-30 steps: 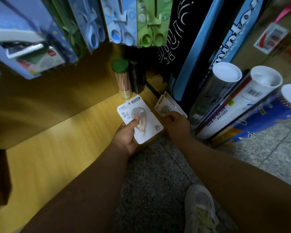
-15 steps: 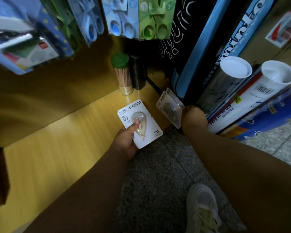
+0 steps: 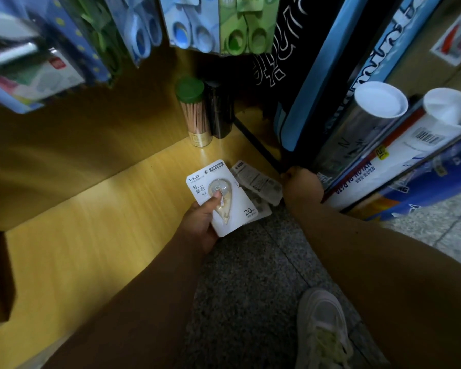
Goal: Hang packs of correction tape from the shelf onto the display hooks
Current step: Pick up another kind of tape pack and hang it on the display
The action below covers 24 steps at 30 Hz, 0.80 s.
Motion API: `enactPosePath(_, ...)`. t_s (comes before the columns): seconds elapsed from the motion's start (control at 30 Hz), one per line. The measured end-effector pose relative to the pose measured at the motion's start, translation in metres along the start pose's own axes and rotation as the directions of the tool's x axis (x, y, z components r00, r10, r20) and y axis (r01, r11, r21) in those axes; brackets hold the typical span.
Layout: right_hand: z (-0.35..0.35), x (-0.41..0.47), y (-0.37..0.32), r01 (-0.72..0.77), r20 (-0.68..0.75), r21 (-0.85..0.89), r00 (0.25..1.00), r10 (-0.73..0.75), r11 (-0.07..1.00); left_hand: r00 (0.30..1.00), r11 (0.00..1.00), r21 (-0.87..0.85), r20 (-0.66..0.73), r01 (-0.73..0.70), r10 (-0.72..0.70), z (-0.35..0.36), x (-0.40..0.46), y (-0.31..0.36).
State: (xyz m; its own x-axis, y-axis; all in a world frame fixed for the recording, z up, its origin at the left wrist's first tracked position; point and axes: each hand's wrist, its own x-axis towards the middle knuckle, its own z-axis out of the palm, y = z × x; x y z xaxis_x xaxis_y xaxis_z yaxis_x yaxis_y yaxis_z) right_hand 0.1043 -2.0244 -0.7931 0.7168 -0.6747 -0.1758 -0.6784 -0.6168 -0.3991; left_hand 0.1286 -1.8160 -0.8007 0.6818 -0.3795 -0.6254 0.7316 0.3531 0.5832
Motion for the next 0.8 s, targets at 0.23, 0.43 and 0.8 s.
enactPosePath(0.23, 0.01, -0.009, -0.004, 0.047, 0.103, 0.095, 0.993, -0.056, 0.994, 0.999, 1.0, -0.01, -0.032, 0.008, -0.009, -0.009, -0.002, 0.0)
enactPosePath(0.43, 0.025, -0.013, -0.013, 0.057, 0.288, 0.208, 0.95, -0.117, 0.976, 0.999, 1.0, 0.019, -0.043, 0.013, -0.012, -0.02, -0.005, 0.002)
enactPosePath(0.8, 0.043, 0.001, -0.013, 0.11, 0.3, 0.032, 0.947, -0.114, 0.993, 1.0, 0.999, 0.034, 0.012, 0.023, -0.024, -0.032, 0.001, -0.002)
